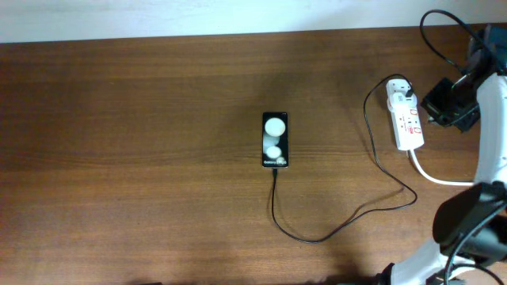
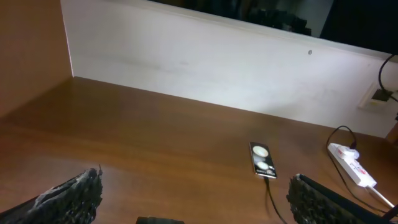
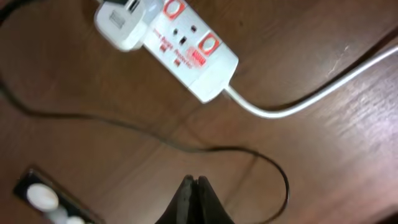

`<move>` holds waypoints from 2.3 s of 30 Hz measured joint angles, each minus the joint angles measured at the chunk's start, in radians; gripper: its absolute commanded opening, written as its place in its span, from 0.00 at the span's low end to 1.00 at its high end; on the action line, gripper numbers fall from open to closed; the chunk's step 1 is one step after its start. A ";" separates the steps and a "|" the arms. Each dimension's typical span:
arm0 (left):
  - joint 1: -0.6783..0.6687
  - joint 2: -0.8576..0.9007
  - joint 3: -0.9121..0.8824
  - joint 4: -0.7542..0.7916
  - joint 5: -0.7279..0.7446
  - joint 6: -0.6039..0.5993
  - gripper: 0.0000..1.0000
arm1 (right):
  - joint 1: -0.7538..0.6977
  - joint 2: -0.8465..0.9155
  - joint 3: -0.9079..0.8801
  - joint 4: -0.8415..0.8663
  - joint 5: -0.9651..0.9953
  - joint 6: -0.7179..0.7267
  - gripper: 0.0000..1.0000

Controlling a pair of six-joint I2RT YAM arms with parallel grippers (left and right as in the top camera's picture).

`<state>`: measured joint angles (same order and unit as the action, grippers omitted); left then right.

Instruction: Plug charger to phone and switch on socket

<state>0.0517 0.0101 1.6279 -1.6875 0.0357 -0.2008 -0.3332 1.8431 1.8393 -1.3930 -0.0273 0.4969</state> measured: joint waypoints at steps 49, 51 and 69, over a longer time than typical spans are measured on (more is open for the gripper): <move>0.000 0.001 -1.609 1.602 -0.026 0.000 0.99 | 0.361 -0.830 -0.007 -0.299 0.035 -0.159 0.99; 0.000 0.001 -1.609 1.602 -0.026 0.000 0.99 | 0.361 -0.830 -0.007 -0.299 0.035 -0.159 0.99; 0.000 0.001 -1.609 1.602 -0.029 0.156 0.99 | 0.361 -0.830 -0.007 -0.299 0.035 -0.159 0.99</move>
<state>0.0517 0.0113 0.0185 -0.0856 0.0063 -0.0448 0.0280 1.0126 1.8320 -1.6924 0.0074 0.3374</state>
